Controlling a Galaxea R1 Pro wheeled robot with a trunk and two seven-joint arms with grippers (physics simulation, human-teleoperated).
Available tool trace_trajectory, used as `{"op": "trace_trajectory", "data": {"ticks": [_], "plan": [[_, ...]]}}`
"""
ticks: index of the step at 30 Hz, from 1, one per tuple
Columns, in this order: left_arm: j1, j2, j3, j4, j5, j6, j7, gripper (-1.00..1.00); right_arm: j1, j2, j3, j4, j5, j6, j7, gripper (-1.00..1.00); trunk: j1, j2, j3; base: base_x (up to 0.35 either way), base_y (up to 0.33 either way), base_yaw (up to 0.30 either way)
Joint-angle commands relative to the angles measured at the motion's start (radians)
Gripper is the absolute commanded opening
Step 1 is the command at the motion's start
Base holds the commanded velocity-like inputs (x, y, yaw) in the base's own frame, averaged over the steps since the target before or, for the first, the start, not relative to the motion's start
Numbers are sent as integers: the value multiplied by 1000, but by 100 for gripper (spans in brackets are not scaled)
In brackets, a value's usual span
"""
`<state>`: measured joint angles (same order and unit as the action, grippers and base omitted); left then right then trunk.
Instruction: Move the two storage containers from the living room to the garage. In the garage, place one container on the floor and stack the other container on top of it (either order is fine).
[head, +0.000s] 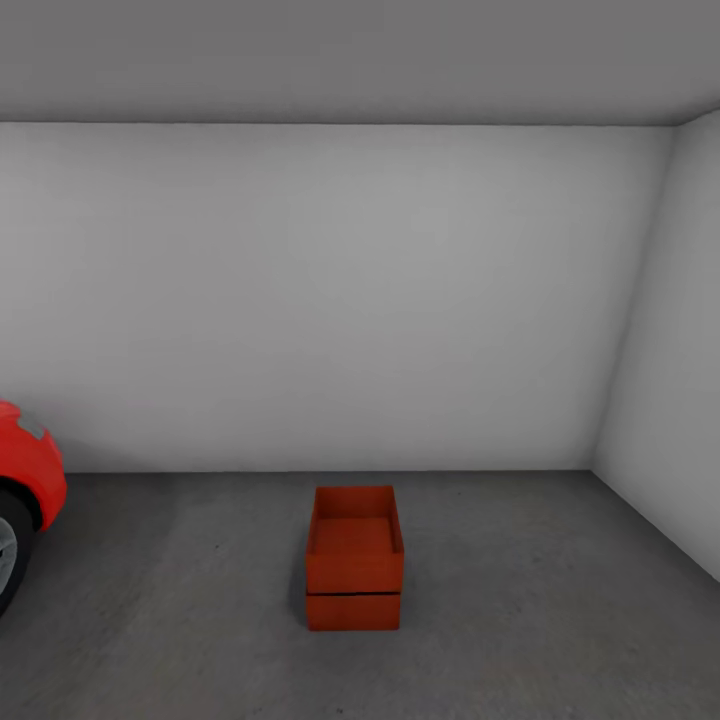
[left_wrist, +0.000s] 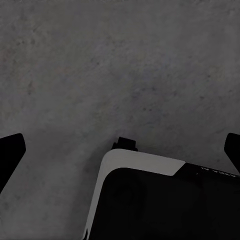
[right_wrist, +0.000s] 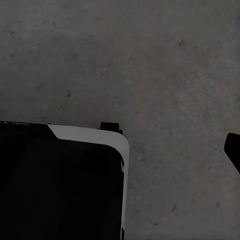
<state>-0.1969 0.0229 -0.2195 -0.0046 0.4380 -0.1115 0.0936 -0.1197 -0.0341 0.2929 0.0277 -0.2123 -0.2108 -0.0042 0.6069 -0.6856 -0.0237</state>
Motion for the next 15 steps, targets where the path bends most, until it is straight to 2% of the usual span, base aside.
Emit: {"op": "trace_trajectory", "data": {"ticks": [1,15], "plan": [[-1,0,-8,0,7,-2,3,100,-1,0,9,3,-9,-6,0,100,0,-1,-2,0,0,0],[-1,0,-6,0,7,-2,3,100,-1,0,9,3,-9,-5,0,100,0,-1,-2,0,0,0]]}}
